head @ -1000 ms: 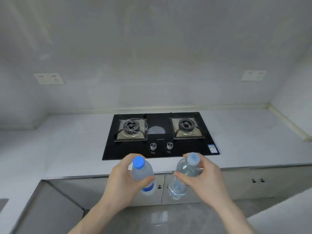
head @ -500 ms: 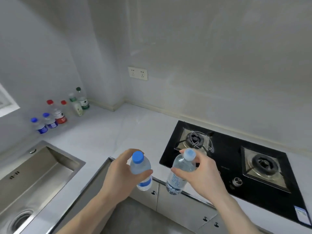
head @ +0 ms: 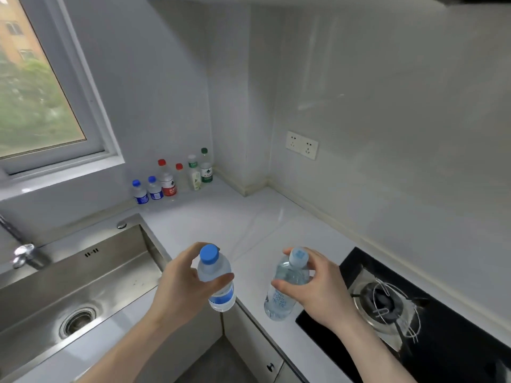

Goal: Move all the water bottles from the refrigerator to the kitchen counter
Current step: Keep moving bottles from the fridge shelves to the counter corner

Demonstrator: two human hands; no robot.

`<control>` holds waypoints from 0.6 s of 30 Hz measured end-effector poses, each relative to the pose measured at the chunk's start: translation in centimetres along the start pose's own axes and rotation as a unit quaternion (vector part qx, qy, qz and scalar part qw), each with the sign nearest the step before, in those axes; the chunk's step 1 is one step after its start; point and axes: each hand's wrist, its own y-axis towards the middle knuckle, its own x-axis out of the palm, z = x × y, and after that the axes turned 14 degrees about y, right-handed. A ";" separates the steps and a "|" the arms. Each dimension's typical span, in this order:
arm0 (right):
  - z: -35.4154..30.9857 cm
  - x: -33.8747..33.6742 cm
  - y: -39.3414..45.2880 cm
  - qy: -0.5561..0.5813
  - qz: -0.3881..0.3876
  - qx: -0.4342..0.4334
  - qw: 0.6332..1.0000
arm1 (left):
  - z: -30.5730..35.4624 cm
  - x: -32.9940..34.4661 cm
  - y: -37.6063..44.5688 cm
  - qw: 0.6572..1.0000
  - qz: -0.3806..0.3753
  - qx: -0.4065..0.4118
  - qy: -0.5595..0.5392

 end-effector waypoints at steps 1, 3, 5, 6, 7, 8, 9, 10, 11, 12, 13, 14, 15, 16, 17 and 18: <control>0.2 0.0 0.9 -0.002 -0.007 -0.003 1.000 | -0.1 0.0 0.4 1.000 0.009 -0.003 0.001; 0.9 0.4 2.8 -0.014 -0.032 -0.006 0.999 | -0.9 0.0 1.3 0.999 0.029 -0.013 0.009; 1.5 1.2 4.7 -0.020 -0.066 -0.006 0.998 | -1.8 -0.3 2.0 0.998 0.049 -0.038 0.006; 1.8 1.5 5.4 -0.019 -0.075 -0.005 0.997 | -2.2 -0.4 2.3 0.997 0.057 -0.049 0.003; 1.9 1.9 6.2 -0.018 -0.082 -0.006 0.996 | -2.6 -0.6 2.8 0.996 0.065 -0.059 0.001; 1.8 2.4 7.1 -0.017 -0.091 -0.007 0.996 | -3.0 -0.9 3.4 0.995 0.074 -0.067 0.002; 1.8 2.8 7.8 -0.015 -0.096 -0.009 0.995 | -3.4 -1.1 4.0 0.994 0.079 -0.074 0.003; 1.8 3.2 8.6 -0.014 -0.101 -0.007 0.995 | -3.9 -1.4 4.7 0.993 0.082 -0.082 0.005; 1.9 3.8 9.7 -0.010 -0.107 -0.006 0.994 | -4.5 -1.7 5.6 0.992 0.086 -0.090 0.004; 1.9 4.0 10.2 -0.007 -0.109 -0.003 0.994 | -5.0 -1.9 6.3 0.991 0.087 -0.097 0.003; 2.1 4.7 11.2 -0.004 -0.109 -0.001 0.994 | -5.8 -2.3 7.3 0.991 0.090 -0.103 0.007; 2.2 5.4 12.2 0.001 -0.107 0.002 0.994 | -6.7 -2.6 8.4 0.990 0.091 -0.105 0.012; 2.4 5.8 12.8 0.001 -0.105 0.003 0.994 | -7.2 -2.8 9.0 0.990 0.090 -0.110 0.012; 2.6 6.7 14.1 0.004 -0.104 0.004 0.995 | -8.2 -3.2 10.4 0.990 0.089 -0.111 0.009; 2.7 7.2 14.7 0.001 -0.105 0.006 0.994 | -8.7 -3.4 11.1 0.990 0.088 -0.113 0.007; 2.9 8.1 15.8 -0.002 -0.106 0.005 0.994 | -9.6 -3.7 12.2 0.990 0.088 -0.112 0.008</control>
